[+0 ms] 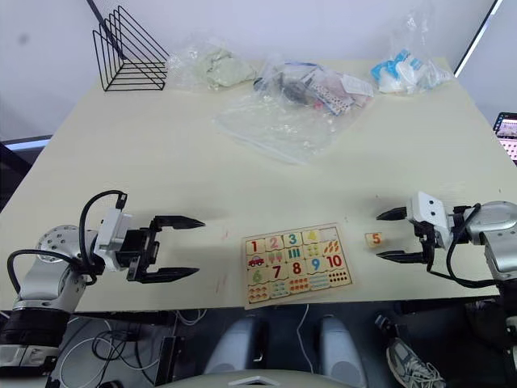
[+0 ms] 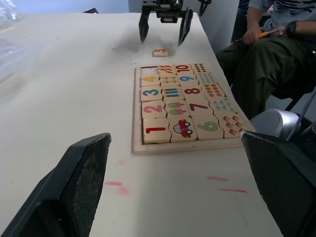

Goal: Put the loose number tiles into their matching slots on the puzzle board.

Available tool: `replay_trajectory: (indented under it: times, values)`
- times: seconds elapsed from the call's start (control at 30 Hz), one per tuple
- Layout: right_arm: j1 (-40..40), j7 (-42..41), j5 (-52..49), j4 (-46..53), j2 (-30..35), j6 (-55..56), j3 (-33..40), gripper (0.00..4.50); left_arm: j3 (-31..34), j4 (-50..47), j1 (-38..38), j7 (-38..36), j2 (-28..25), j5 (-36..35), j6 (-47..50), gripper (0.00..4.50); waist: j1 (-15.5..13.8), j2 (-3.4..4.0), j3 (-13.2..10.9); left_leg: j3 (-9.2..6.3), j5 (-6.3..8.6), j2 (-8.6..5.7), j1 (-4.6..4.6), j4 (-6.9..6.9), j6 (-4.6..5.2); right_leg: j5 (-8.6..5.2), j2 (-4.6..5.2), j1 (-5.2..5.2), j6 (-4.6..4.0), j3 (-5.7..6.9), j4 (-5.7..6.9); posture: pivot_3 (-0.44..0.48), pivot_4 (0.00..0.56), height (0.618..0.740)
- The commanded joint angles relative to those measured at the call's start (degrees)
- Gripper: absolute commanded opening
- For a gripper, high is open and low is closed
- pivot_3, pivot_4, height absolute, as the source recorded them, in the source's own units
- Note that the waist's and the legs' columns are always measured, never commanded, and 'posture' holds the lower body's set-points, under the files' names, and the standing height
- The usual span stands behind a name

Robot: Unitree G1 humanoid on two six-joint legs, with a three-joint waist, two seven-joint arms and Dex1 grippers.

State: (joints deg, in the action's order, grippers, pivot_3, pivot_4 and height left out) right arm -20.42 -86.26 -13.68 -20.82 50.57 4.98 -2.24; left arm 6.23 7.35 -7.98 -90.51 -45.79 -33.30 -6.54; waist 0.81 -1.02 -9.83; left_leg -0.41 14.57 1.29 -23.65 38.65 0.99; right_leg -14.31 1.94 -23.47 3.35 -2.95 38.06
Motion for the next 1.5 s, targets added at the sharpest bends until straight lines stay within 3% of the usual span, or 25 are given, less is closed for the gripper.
replay_trajectory:
  times: [0.03, 0.37, 0.8, 0.83, 0.87, 0.93, 1.4, 1.5]
  values:
    - [-2.3, -1.4, 2.3, -4.7, -0.3, 7.2, -1.0, 4.47, 1.5, -2.2, 0.6, -0.5, -0.5, -0.6, 0.4, 4.5, 0.0, 0.0, 0.0, 0.02, 0.0, 0.0, 0.02, 0.0, 0.0, 0.0, 0.01, 0.0, 0.0, -0.01, 0.0, 0.0, 0.15, 0.74]
    - [-4.6, -2.3, 3.8, -11.1, -1.9, 12.2, -2.3, 4.47, 1.7, -1.7, 0.4, -0.9, -0.7, -0.5, 0.3, 4.5, 0.0, 0.0, 0.0, 0.03, 0.0, 0.0, 0.05, 0.0, 0.0, 0.01, 0.01, 0.02, -0.01, -0.02, 0.02, 0.0, 0.15, 0.74]
    - [-2.8, -5.1, 3.2, -9.8, -1.7, 9.3, -3.1, 4.47, 0.9, 0.5, -1.0, -2.0, -0.8, -0.5, -0.6, 4.5, 0.0, 0.0, 0.0, 0.02, 0.0, 0.0, 0.08, 0.0, 0.0, 0.01, 0.01, 0.04, -0.01, -0.02, 0.04, 0.0, 0.15, 0.74]
    - [-2.7, -5.1, 3.2, -9.7, -1.8, 9.3, -3.1, 3.98, 0.7, 0.7, -1.0, -2.0, -0.8, -0.5, -0.8, 4.5, 0.0, 0.0, 0.0, 0.02, 0.0, 0.0, 0.08, 0.0, 0.0, 0.01, 0.01, 0.04, -0.01, -0.02, 0.04, 0.0, 0.15, 0.74]
    - [-2.7, -5.1, 3.2, -9.6, -1.8, 9.3, -3.1, 3.8, 0.6, 0.8, -1.1, -2.0, -0.9, -0.5, -0.9, 4.5, 0.0, 0.0, 0.0, 0.02, 0.0, 0.0, 0.08, 0.0, 0.0, 0.01, 0.0, 0.04, -0.01, -0.01, 0.04, 0.0, 0.15, 0.74]
    - [-2.6, -4.7, 3.4, -9.7, -1.9, 9.5, -3.2, 2.85, 0.4, 1.2, -1.2, -2.0, -1.0, -0.6, -1.2, 4.5, 0.0, 0.0, 0.0, 0.02, 0.0, 0.0, 0.08, 0.0, 0.0, 0.01, 0.01, 0.04, -0.01, -0.02, 0.04, 0.0, 0.15, 0.74]
    - [-3.6, -3.9, 4.5, -13.2, -3.1, 12.1, -3.5, 2.85, -0.9, 3.3, -0.8, -2.0, -1.6, -1.3, -3.8, 4.5, 0.0, -0.02, 0.0, 0.04, 0.0, 0.01, 0.21, 0.0, 0.0, 0.01, 0.01, 0.13, -0.02, -0.03, 0.04, 0.0, 0.15, 0.74]
    - [-3.8, -3.9, 4.4, -13.5, -3.2, 12.2, -3.4, 2.01, -1.0, 3.5, -0.5, -2.0, -1.7, -1.5, -4.2, 4.5, 0.0, -0.05, 0.0, 0.04, 0.0, 0.01, 0.24, 0.0, 0.0, 0.0, 0.01, 0.16, -0.02, -0.02, 0.04, 0.0, 0.15, 0.74]
